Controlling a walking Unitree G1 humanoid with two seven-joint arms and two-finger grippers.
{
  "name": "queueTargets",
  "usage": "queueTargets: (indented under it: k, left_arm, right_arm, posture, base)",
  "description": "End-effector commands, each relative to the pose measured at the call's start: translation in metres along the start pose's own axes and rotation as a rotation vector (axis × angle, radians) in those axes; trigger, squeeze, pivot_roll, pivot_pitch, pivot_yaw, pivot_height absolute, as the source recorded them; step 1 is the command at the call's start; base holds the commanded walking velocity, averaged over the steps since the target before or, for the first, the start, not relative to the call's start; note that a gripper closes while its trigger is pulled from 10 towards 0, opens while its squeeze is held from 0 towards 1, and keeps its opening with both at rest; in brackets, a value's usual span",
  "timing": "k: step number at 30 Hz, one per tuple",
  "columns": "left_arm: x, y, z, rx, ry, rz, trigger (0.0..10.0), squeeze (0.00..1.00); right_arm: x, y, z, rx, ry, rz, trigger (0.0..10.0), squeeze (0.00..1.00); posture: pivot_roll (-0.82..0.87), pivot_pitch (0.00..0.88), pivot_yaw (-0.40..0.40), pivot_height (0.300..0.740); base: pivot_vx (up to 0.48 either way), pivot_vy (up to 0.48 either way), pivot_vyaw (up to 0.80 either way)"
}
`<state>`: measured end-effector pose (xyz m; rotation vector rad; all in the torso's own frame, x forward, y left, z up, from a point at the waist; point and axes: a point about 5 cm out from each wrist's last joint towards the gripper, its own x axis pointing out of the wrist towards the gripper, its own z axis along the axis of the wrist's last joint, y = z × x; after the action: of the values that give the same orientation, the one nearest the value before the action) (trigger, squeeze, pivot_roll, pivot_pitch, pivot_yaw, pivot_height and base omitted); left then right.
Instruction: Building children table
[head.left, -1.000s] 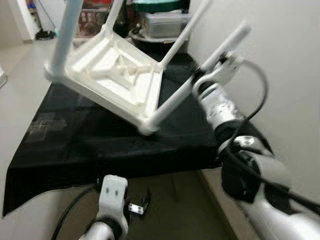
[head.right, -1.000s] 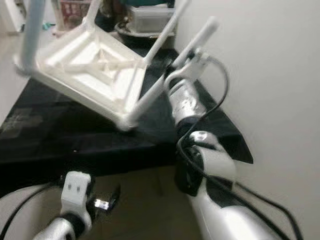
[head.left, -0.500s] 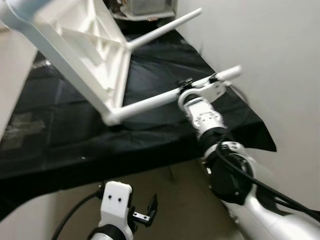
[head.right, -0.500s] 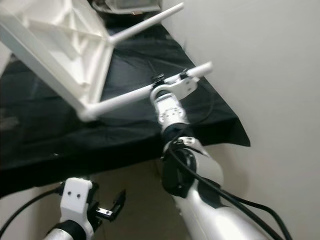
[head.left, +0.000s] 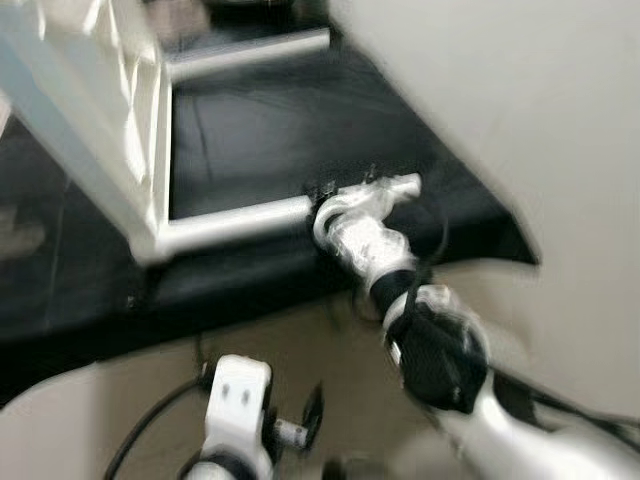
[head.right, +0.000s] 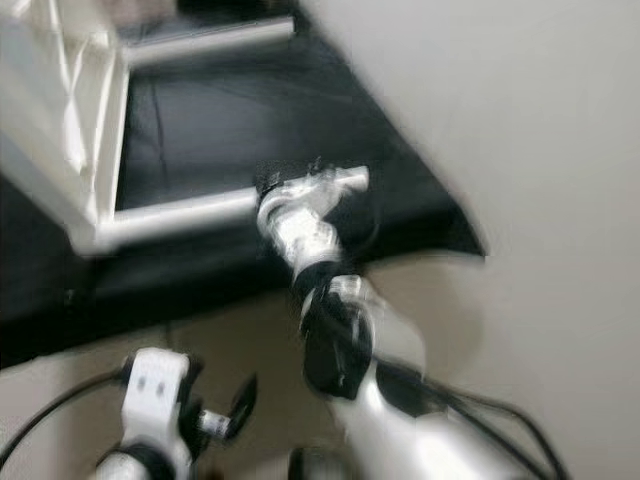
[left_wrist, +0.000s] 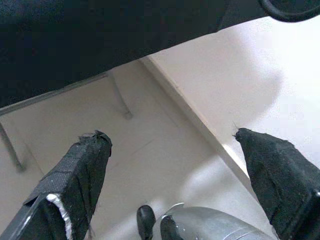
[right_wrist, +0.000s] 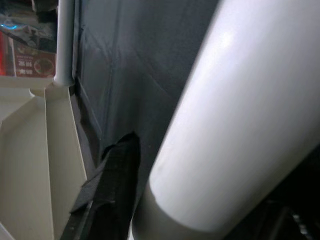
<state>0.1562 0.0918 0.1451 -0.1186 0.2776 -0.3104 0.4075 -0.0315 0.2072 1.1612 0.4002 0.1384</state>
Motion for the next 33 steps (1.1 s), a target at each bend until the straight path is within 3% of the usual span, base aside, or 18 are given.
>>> queueTargets:
  k: [1, 2, 16, 18, 21, 23, 25, 28, 31, 33]
  left_arm:
    - [-0.002, -0.005, -0.005, -0.013, 0.032, -0.012, 10.0, 0.00]
    - [-0.001, -0.005, -0.005, -0.013, 0.032, -0.012, 10.0, 0.00]
    - [0.006, -0.003, -0.005, -0.008, 0.032, -0.011, 10.0, 0.00]
    - [0.010, -0.002, -0.006, -0.003, 0.034, -0.010, 10.0, 0.00]
    - [0.010, -0.002, -0.006, -0.003, 0.034, -0.010, 10.0, 0.00]
    - [0.015, 0.001, -0.007, 0.001, 0.035, -0.009, 10.0, 0.00]
    - [0.015, 0.001, -0.007, 0.001, 0.035, -0.009, 10.0, 0.00]
    - [0.020, 0.004, -0.009, 0.004, 0.038, -0.008, 10.0, 0.00]
    - [0.020, 0.004, -0.009, 0.004, 0.038, -0.008, 10.0, 0.00]
    - [0.025, 0.007, -0.010, 0.010, 0.038, -0.006, 10.0, 0.00]
  right_arm:
    - [0.000, -0.018, -0.022, -0.001, 0.095, -0.088, 10.0, 1.00]
    - [0.000, -0.021, -0.022, -0.001, 0.108, -0.100, 10.0, 0.00]
    - [-0.007, -0.040, -0.001, -0.030, 0.217, -0.110, 10.0, 0.00]
    - [-0.012, -0.052, 0.008, -0.048, 0.262, -0.128, 10.0, 0.00]
    - [-0.012, -0.052, 0.008, -0.048, 0.262, -0.128, 10.0, 0.00]
    - [-0.021, -0.067, 0.015, -0.047, 0.315, -0.144, 10.0, 0.00]
    - [-0.021, -0.067, 0.015, -0.047, 0.315, -0.144, 10.0, 0.00]
    - [-0.037, -0.084, 0.018, -0.027, 0.370, -0.142, 10.0, 0.00]
    - [-0.037, -0.084, 0.018, -0.027, 0.370, -0.142, 10.0, 0.00]
    - [-0.058, -0.094, 0.014, 0.038, 0.399, -0.089, 10.0, 0.00]
  posture:
    - [0.14, 0.281, -0.073, 0.740]
    - [0.14, 0.279, -0.072, 0.740]
    - [0.12, 0.237, -0.074, 0.740]
    - [0.11, 0.219, -0.073, 0.740]
    - [0.11, 0.219, -0.073, 0.740]
    - [0.09, 0.198, -0.066, 0.740]
    - [0.09, 0.198, -0.066, 0.740]
    - [0.09, 0.185, -0.063, 0.740]
    - [0.09, 0.185, -0.063, 0.740]
    - [0.08, 0.154, -0.056, 0.740]
  base:
    - [0.000, 0.000, 0.00]
    - [0.000, 0.000, 0.00]
    - [0.000, 0.000, 0.00]
    - [0.000, 0.000, 0.00]
    - [0.000, 0.000, 0.00]
    - [0.000, 0.000, 0.00]
    - [0.000, 0.000, 0.00]
    - [0.000, 0.000, 0.00]
    - [0.000, 0.000, 0.00]
    - [0.000, 0.000, 0.00]
